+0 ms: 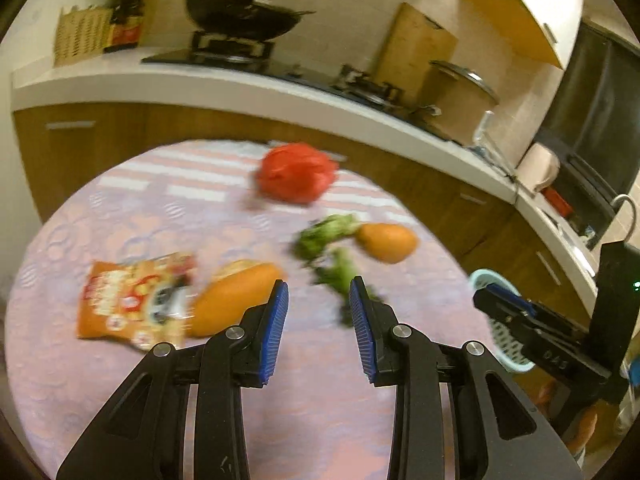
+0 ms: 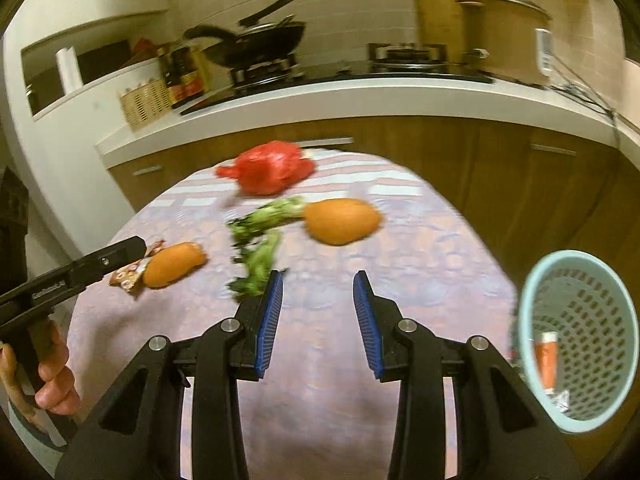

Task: Collect trash
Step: 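Return both tools to the table, then grasp the orange bread roll with the left tool while the right tool grasps the bok choy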

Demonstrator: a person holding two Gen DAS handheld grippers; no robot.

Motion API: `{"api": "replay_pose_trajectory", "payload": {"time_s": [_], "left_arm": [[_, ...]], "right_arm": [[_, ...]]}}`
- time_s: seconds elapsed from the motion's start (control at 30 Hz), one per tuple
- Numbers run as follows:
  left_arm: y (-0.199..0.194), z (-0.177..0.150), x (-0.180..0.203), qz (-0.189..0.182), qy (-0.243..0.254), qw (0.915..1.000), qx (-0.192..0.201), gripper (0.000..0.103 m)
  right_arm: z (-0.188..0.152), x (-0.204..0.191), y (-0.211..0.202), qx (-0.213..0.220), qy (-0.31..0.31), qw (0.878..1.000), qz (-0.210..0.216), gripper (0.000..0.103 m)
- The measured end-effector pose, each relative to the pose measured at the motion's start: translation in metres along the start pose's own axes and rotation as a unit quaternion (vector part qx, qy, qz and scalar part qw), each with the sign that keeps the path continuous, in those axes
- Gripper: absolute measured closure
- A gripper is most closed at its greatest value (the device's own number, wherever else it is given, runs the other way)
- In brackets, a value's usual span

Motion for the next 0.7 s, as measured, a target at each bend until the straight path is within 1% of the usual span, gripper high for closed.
{"api": "replay_pose_trajectory", "payload": {"time_s": [0.07,0.2,0.33,0.37,0.47,0.5,0.57,0.63,0.7], "left_arm": [[0.003,-0.005,-0.016,0.005,-0.004,0.9999,-0.013,0.072],[0.008,-0.019,-0.037,-0.005,-0.022,0.9992,-0.034,0.072],[0.016,-0.026,-0.060,0.022,-0.037,0.9981,-0.043,0.072],[0.017,-0.026,-0.063,0.026,-0.039,0.9980,-0.043,0.071],[0.021,-0.023,-0.073,0.047,-0.035,0.9974,-0.041,0.057],[0.021,-0.022,-0.074,0.051,-0.033,0.9973,-0.041,0.055],[0.023,-0.018,-0.075,0.049,-0.030,0.9975,-0.041,0.054],[0.026,-0.015,-0.074,0.044,-0.024,0.9979,-0.041,0.051],[0.033,-0.011,-0.068,0.042,-0.008,0.9981,-0.044,0.049]], "right_arm": [[-0.003,-0.010,0.010,-0.007,-0.006,1.000,0.006,0.069],[-0.012,-0.028,0.033,-0.026,-0.019,0.999,0.015,0.069],[-0.023,-0.036,0.050,-0.045,-0.028,0.998,0.016,0.069],[-0.025,-0.036,0.053,-0.048,-0.029,0.998,0.015,0.069],[-0.028,-0.035,0.058,-0.054,-0.027,0.998,0.014,0.069],[-0.028,-0.034,0.059,-0.054,-0.024,0.998,0.015,0.069],[-0.027,-0.031,0.060,-0.054,-0.021,0.998,0.017,0.069],[-0.027,-0.030,0.060,-0.055,-0.018,0.998,0.019,0.069],[-0.027,-0.030,0.061,-0.056,-0.018,0.998,0.019,0.069]]}}
Point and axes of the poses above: each gripper's, at about its wrist camera, not at the fingertips, and y roughly the way its jaws point, x to its right, z to its top, the point moved 5 cm from there along y, roughly the way its jaws point, and after that the axes turned 3 degrees about x, right-handed, at the moved point
